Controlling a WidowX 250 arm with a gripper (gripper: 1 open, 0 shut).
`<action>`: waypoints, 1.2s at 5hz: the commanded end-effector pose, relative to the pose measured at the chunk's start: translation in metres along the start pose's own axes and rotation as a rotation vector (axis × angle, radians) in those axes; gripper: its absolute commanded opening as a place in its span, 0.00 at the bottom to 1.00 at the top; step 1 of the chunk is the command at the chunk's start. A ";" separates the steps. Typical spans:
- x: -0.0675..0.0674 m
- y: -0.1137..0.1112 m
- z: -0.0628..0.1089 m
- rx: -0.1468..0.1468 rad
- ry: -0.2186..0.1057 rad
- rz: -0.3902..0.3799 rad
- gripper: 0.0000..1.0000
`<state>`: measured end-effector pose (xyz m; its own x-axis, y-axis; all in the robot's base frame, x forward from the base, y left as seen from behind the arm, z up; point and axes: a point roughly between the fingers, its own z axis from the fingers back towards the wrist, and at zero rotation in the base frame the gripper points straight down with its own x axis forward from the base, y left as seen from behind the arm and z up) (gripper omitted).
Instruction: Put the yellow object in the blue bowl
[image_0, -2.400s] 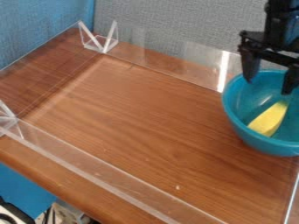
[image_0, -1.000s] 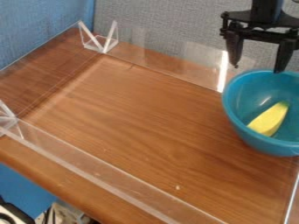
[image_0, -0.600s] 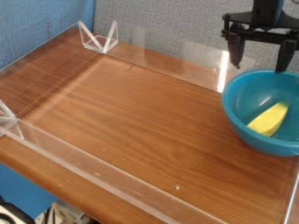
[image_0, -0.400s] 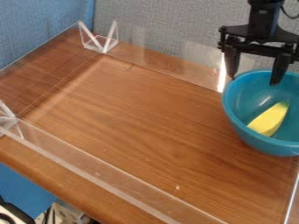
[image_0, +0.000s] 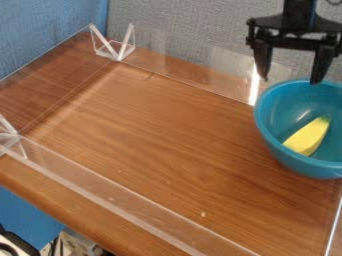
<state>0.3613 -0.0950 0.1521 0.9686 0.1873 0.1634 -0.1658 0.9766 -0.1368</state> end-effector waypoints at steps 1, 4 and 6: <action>-0.019 0.011 0.048 -0.034 -0.071 0.000 1.00; -0.090 0.052 0.053 -0.012 -0.033 0.002 1.00; -0.110 0.036 0.043 -0.045 -0.023 -0.227 1.00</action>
<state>0.2410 -0.0754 0.1640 0.9821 -0.0272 0.1864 0.0526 0.9898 -0.1326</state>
